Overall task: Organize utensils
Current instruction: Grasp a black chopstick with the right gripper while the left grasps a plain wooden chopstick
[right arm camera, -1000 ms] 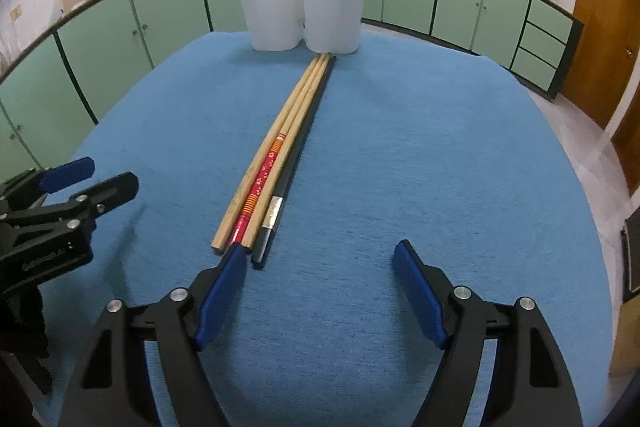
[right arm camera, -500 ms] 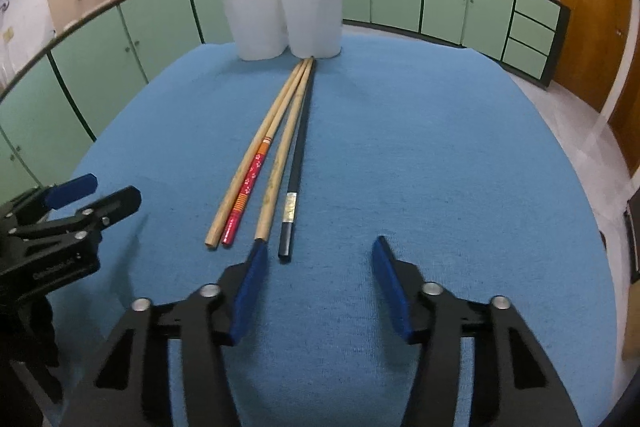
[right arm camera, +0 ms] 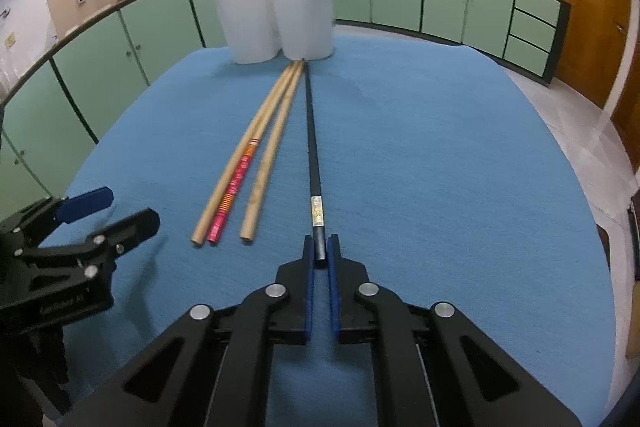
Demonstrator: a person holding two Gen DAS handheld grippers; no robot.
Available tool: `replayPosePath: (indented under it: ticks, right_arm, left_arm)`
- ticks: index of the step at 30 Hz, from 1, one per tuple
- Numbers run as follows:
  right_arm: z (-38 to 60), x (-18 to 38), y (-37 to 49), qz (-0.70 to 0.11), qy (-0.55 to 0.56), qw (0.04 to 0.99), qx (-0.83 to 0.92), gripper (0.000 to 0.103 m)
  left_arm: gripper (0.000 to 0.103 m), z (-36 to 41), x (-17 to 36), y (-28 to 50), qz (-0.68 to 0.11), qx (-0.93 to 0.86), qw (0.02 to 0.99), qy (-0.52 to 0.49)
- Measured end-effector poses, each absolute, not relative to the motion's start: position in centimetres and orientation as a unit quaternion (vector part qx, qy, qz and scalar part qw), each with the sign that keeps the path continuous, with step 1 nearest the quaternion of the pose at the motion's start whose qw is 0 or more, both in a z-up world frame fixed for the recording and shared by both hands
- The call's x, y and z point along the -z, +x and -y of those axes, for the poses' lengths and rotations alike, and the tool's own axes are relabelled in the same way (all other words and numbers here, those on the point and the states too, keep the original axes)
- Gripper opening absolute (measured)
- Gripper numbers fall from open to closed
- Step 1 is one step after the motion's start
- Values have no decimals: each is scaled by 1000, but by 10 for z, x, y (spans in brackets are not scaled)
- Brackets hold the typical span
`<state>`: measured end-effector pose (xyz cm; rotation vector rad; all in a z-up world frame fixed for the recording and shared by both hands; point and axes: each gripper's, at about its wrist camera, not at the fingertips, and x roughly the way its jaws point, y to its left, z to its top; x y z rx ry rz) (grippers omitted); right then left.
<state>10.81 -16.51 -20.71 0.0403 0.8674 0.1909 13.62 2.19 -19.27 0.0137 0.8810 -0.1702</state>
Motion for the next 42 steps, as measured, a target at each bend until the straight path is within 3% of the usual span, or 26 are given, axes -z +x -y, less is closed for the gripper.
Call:
replayPosePath:
  ticks: [10,19,20,22,24,29,35,40,42]
  right_arm:
    - [184,208,105,-418,36,904,-78,7]
    - [189,210,104,-416,51,904,-89,8]
    - [191,210,104,-415,58,903,-98,10]
    - [193,210,102,-414,65,900,-120,24]
    - [192,210,99,-412,60,900,-127,28]
    - [193,210,98,-413,61,900,-125,28]
    - [189,210,105,-413,50,902,-117,26]
    - [192,211,106,-414,56,902,-110,13]
    - [194,212,106,-416,63,901,-109,7]
  left_arm:
    - [77,16,202,143,-440,90,893,40]
    - [77,-6,202,148,-442,39,896,27]
    - [77,-9,201,147,-442,36,896,25]
    - [77,-15,201,145,-442,35,896,23]
    - [77,-18,199,142,-440,38,897,20]
    - [76,-17,198,142,-440,41,897,20]
    - [62,-10,197,143,-435,52,899,20]
    - [49,-1,198,145,-432,69,899,25]
    - [38,2,199,145,-431,76,899,28]
